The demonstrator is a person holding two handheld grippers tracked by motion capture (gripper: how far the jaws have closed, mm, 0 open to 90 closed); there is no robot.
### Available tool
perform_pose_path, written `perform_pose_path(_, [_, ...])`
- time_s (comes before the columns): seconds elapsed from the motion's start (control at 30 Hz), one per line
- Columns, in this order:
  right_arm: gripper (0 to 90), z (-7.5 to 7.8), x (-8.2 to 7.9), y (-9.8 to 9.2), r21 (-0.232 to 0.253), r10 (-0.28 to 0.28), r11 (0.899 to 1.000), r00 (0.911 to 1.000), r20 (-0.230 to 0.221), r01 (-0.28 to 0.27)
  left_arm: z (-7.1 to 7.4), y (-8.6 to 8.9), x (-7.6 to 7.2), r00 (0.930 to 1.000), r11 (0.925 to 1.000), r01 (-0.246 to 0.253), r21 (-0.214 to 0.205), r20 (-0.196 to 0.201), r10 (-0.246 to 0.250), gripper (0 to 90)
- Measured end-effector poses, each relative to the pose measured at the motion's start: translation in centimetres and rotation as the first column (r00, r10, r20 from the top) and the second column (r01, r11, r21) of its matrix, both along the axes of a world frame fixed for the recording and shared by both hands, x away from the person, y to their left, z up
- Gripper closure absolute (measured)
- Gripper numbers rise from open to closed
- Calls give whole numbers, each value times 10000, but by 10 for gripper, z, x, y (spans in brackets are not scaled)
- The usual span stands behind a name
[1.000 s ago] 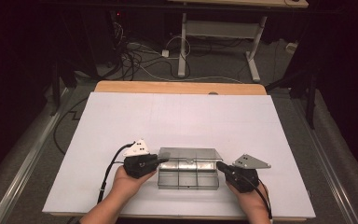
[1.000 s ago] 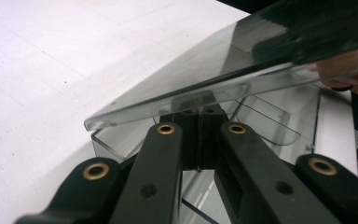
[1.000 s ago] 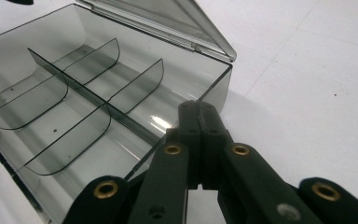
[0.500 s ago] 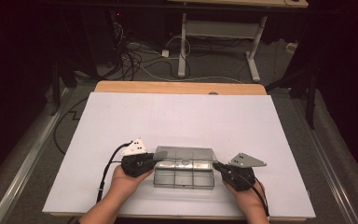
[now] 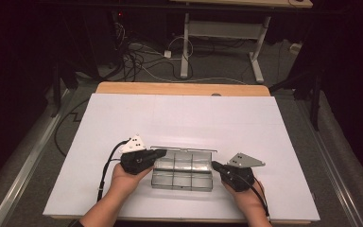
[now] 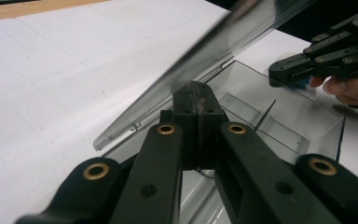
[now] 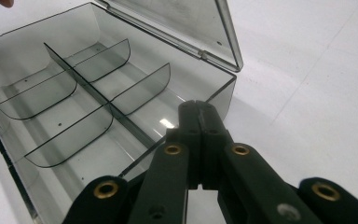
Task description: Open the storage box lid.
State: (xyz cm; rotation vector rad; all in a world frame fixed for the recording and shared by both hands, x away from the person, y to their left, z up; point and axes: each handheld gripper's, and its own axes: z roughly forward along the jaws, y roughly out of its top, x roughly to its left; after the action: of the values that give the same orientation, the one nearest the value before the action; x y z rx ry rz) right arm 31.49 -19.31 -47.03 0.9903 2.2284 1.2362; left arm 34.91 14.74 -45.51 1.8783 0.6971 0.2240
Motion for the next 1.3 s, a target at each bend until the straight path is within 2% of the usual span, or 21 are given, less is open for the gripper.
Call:
perform_pose_path(0.13, [900,4,1,0,63,-80,9999,9999,149,79,1,0,3,10000,10000,-35,-23,40,35,877])
perform_pose_path(0.37, [900,15,7,-9,370,-627,9975,9968,490,609,0,2,5,10000,10000,-82,-2,36,82,877])
perform_pose_path(0.67, [900,28,30,-8,539,-914,9947,9927,791,873,-3,3,11,9998,9998,-190,-11,-54,190,877])
perform_pose_path(0.97, [900,40,54,2,880,-712,9942,9919,1052,621,-6,4,16,9994,9995,-304,47,-146,304,877])
perform_pose_path(1.07, [900,41,62,5,1005,-657,9934,9928,1004,556,-7,4,17,9993,9995,-324,45,-161,325,877])
perform_pose_path(1.3, [900,39,65,8,1277,-479,9912,9934,1047,343,-9,4,21,9989,9991,-420,45,-226,421,877])
